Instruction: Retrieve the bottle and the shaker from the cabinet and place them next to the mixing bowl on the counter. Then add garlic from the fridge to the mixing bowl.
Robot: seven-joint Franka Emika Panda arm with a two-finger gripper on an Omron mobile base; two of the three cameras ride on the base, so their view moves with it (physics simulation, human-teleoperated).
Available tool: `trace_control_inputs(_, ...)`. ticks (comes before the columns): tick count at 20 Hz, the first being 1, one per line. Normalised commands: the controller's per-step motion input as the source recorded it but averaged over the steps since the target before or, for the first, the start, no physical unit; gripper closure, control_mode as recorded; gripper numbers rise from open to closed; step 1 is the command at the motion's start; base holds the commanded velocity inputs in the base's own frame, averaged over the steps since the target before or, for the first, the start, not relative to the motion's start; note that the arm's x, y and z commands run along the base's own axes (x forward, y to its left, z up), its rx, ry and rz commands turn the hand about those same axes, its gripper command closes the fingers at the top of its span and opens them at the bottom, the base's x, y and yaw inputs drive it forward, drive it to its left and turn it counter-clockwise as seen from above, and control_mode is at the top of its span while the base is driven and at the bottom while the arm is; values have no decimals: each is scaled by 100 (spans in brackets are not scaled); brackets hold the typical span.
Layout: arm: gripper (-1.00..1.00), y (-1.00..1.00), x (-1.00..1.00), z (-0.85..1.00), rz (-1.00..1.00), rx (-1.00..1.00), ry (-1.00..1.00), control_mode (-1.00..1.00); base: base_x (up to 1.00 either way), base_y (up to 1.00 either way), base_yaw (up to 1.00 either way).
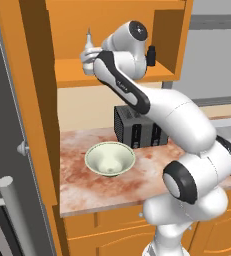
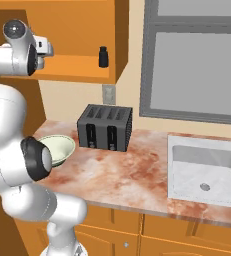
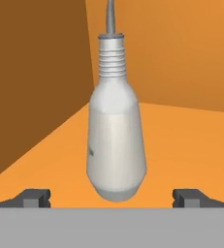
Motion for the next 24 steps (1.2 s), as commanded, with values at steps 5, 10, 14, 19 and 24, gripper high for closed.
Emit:
trace_control_inputs(5,-100,10,25,0,0,0,2,-100,0,0,0)
trace_control_inputs(10,-100,8,25,0,0,0,3,-100,0,0,0)
trace_control_inputs(14,-100,4,20,0,0,0,0,-100,0,0,0)
trace_control_inputs(19,-100,5,14,0,0,0,0,-100,0,0,0)
trace_control_inputs(24,-100,5,9,0,0,0,0,-100,0,0,0)
